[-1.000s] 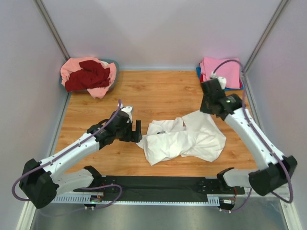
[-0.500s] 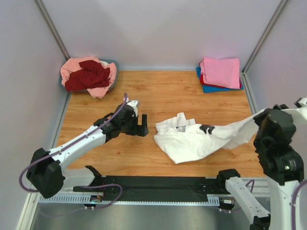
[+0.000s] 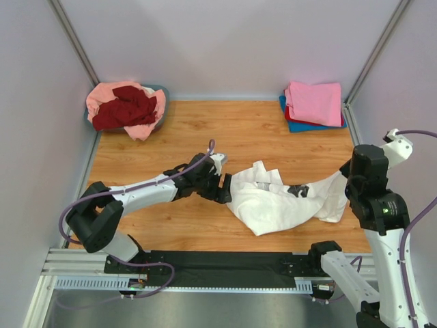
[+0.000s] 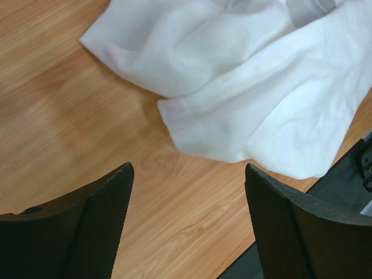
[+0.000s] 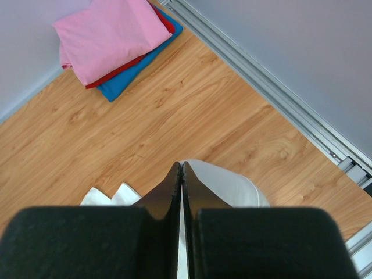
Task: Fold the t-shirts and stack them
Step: Flatten the tshirt out
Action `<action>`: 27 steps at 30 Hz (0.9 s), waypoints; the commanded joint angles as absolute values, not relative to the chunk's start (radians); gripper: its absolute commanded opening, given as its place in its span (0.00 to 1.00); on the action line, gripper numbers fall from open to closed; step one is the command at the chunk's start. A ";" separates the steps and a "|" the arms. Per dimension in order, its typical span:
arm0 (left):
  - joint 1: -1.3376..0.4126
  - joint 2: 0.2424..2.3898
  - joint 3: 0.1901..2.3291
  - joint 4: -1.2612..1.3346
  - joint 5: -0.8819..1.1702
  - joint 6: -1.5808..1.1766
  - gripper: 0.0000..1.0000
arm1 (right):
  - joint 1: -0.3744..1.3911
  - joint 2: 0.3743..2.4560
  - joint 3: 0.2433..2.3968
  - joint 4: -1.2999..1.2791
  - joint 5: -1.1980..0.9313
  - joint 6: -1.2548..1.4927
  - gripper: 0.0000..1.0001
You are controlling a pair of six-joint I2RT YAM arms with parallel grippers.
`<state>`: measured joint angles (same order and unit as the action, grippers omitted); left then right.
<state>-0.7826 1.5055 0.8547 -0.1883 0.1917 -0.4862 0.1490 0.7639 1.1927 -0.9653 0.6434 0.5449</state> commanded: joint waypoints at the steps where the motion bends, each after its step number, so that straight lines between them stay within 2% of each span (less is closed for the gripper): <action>1: -0.799 1.505 0.847 -0.078 0.238 -0.449 0.84 | 0.147 0.762 1.189 -0.937 0.629 0.537 0.00; 5: -0.807 1.531 0.839 -0.038 0.235 -0.440 0.82 | 0.147 0.769 1.180 -0.934 0.612 0.538 0.00; 9: -0.815 1.592 0.868 -0.044 0.226 -0.423 0.76 | 0.147 0.770 1.173 -0.931 0.604 0.538 0.00; 10: -0.815 1.617 0.879 -0.046 0.229 -0.422 0.68 | 0.147 0.770 1.173 -0.933 0.606 0.538 0.00; 13: -0.819 1.637 0.887 -0.038 0.248 -0.423 0.53 | 0.149 0.769 1.175 -0.933 0.607 0.532 0.00; 15: -0.828 1.635 0.887 -0.031 0.253 -0.425 0.47 | 0.147 0.769 1.173 -0.934 0.612 0.532 0.00; 16: -0.830 1.634 0.887 -0.028 0.262 -0.425 0.37 | 0.149 0.772 1.170 -0.933 0.611 0.532 0.00; 18: -0.833 1.618 0.885 -0.009 0.279 -0.425 0.29 | 0.147 0.772 1.163 -0.927 0.609 0.531 0.00; 19: -0.833 1.612 0.885 -0.006 0.299 -0.425 0.16 | 0.147 0.773 1.161 -0.927 0.606 0.532 0.00; 20: -0.833 1.605 0.885 -0.006 0.308 -0.423 0.11 | 0.147 0.773 1.157 -0.925 0.603 0.535 0.00; 27: -0.833 1.556 0.902 -0.038 0.302 -0.393 0.07 | 0.147 0.773 1.154 -0.922 0.586 0.545 0.01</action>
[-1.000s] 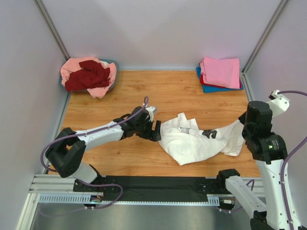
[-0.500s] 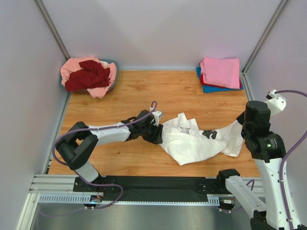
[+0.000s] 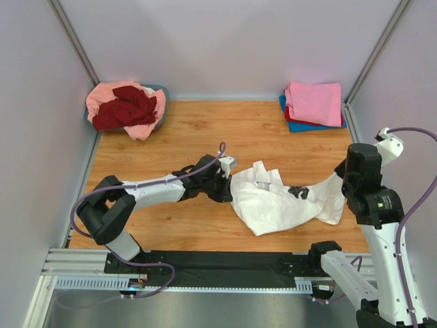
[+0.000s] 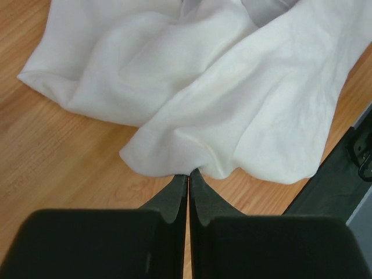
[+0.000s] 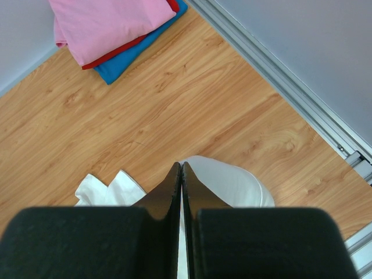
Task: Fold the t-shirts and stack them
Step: Flatten the tshirt out
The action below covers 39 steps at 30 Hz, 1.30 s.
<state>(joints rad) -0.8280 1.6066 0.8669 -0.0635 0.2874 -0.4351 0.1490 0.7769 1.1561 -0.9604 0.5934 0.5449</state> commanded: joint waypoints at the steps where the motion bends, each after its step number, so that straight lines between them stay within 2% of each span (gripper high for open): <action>1: -0.833 1.549 0.884 -0.029 0.295 -0.393 0.00 | 0.147 0.770 1.154 -0.922 0.587 0.543 0.00; 5: -0.833 1.500 0.857 -0.040 0.281 -0.380 0.00 | 0.147 0.769 1.158 -0.923 0.584 0.540 0.01; 9: -0.783 1.392 0.968 -0.271 0.138 -0.335 0.00 | 0.147 0.787 1.190 -0.913 0.569 0.529 0.00; 11: -0.685 1.342 1.069 -0.391 0.138 -0.318 0.00 | 0.149 0.819 1.236 -0.910 0.558 0.512 0.00; 14: -0.536 1.264 1.254 -0.524 0.129 -0.299 0.00 | 0.138 0.873 1.336 -0.902 0.522 0.489 0.01; 17: -0.451 1.262 1.516 -0.650 0.147 -0.261 0.00 | 0.109 0.939 1.443 -0.902 0.474 0.480 0.00; 18: -0.419 1.288 1.664 -0.687 0.150 -0.247 0.00 | 0.097 0.971 1.522 -0.908 0.466 0.466 0.00; 21: -0.407 1.342 1.941 -0.839 0.118 -0.195 0.00 | 0.094 1.009 1.668 -0.905 0.433 0.427 0.00; 23: -0.405 1.345 2.017 -0.916 0.106 -0.180 0.00 | 0.094 1.006 1.686 -0.885 0.367 0.411 0.01; 26: -0.405 1.228 1.949 -0.910 0.081 -0.184 0.00 | 0.094 0.951 1.590 -0.813 0.249 0.393 0.00; 33: -0.405 0.908 1.248 -0.802 0.022 -0.293 0.01 | 0.094 0.743 1.191 -0.802 0.183 0.420 0.00; 34: -0.406 0.885 1.188 -0.804 0.023 -0.332 0.07 | 0.092 0.724 1.155 -0.805 0.163 0.423 0.00; 35: -0.407 0.853 1.137 -0.814 0.020 -0.353 0.21 | 0.094 0.706 1.087 -0.808 0.161 0.425 0.00; 36: -0.405 0.842 1.055 -0.846 0.003 -0.376 0.56 | 0.094 0.672 1.060 -0.816 0.166 0.429 0.00; 38: -0.405 0.812 0.967 -0.868 -0.015 -0.408 0.83 | 0.092 0.638 1.002 -0.833 0.176 0.446 0.00; 39: -0.406 0.799 0.945 -0.880 -0.031 -0.420 0.87 | 0.094 0.632 0.991 -0.836 0.179 0.451 0.00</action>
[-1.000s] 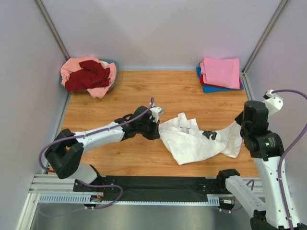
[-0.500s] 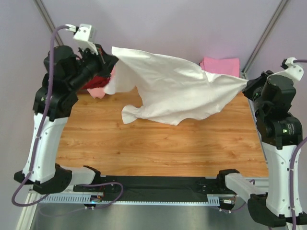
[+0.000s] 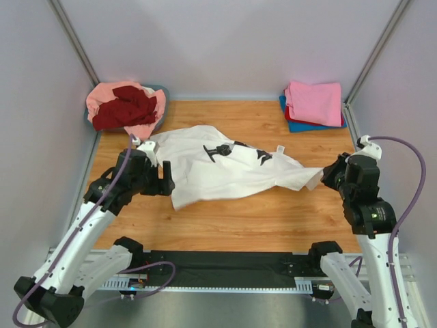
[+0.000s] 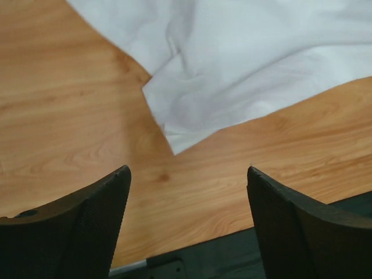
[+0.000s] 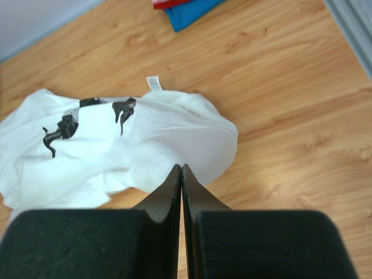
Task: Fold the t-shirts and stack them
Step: Flatten the tshirt out
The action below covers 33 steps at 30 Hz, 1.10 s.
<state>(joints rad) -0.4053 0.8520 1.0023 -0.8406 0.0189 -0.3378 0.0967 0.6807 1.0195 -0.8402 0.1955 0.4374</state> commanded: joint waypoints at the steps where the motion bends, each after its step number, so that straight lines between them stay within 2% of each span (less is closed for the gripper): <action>1: -0.407 0.783 0.925 -0.881 -0.035 -0.428 0.89 | 0.094 0.627 0.980 -0.839 0.175 0.459 0.01; 6: -0.406 0.782 0.862 -0.859 -0.012 -0.485 0.91 | 0.094 0.629 0.945 -0.831 0.141 0.462 0.00; 10: -0.407 0.856 0.824 -0.807 0.024 -0.528 0.87 | 0.094 0.629 0.916 -0.821 0.112 0.465 0.00; 14: -0.408 0.920 0.700 -0.720 0.084 -0.609 0.82 | 0.094 0.630 0.905 -0.827 0.117 0.459 0.00; 20: -0.428 0.986 0.575 -0.626 0.158 -0.683 0.79 | 0.094 0.632 0.904 -0.827 0.115 0.456 0.00; 28: -0.483 1.031 0.532 -0.548 0.141 -0.719 0.68 | 0.094 0.643 0.881 -0.805 0.109 0.459 0.00; 33: -0.494 1.092 0.528 -0.508 0.130 -0.712 0.64 | 0.094 0.643 0.881 -0.804 0.112 0.453 0.00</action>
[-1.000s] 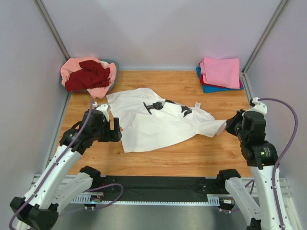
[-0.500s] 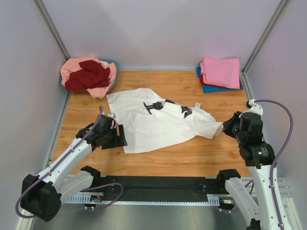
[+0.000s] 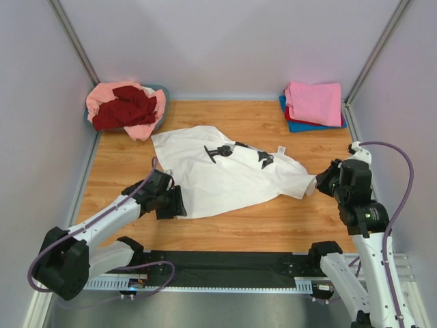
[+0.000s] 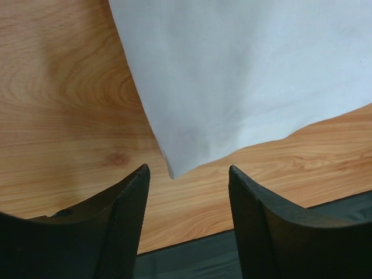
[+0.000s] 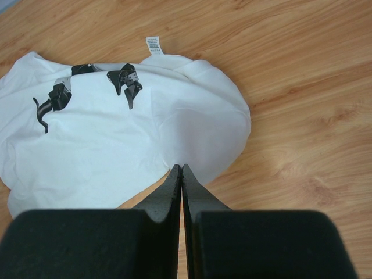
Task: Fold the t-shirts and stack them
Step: Flatten the tshirt out
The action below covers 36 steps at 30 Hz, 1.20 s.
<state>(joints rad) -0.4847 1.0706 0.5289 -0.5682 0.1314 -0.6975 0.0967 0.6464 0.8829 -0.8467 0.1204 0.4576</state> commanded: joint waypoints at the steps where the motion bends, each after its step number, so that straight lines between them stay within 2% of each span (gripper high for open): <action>1: -0.494 1.109 0.529 -0.503 0.127 -0.710 0.62 | 0.094 0.641 0.879 -0.802 0.112 0.453 0.01; 9: -0.500 1.175 0.551 -0.474 0.103 -0.690 0.47 | 0.094 0.640 0.870 -0.798 0.107 0.453 0.00; 15: -0.514 1.204 0.564 -0.474 0.077 -0.677 0.18 | 0.094 0.640 0.867 -0.795 0.107 0.451 0.00; 16: -0.517 1.203 0.575 -0.486 0.058 -0.675 0.08 | 0.094 0.641 0.865 -0.795 0.107 0.453 0.01; 17: -0.520 1.200 0.581 -0.494 0.049 -0.666 0.01 | 0.094 0.640 0.865 -0.793 0.107 0.453 0.00; 21: -0.541 1.125 0.652 -0.584 0.003 -0.634 0.00 | 0.094 0.643 0.882 -0.805 0.101 0.456 0.00; 26: -0.543 0.987 0.869 -0.796 -0.055 -0.562 0.00 | 0.094 0.641 0.983 -0.850 0.110 0.459 0.00; 31: -0.543 0.858 1.242 -0.986 -0.097 -0.424 0.00 | 0.094 0.656 1.262 -0.937 0.140 0.440 0.01; 36: -0.543 0.919 1.763 -1.161 -0.098 -0.275 0.00 | 0.094 0.719 1.641 -1.052 0.204 0.405 0.00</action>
<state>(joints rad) -0.5411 0.8982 1.5398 -0.9970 -0.0807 -0.4110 0.0967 0.7136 1.4719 -0.9871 0.1467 0.4416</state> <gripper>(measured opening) 0.008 0.006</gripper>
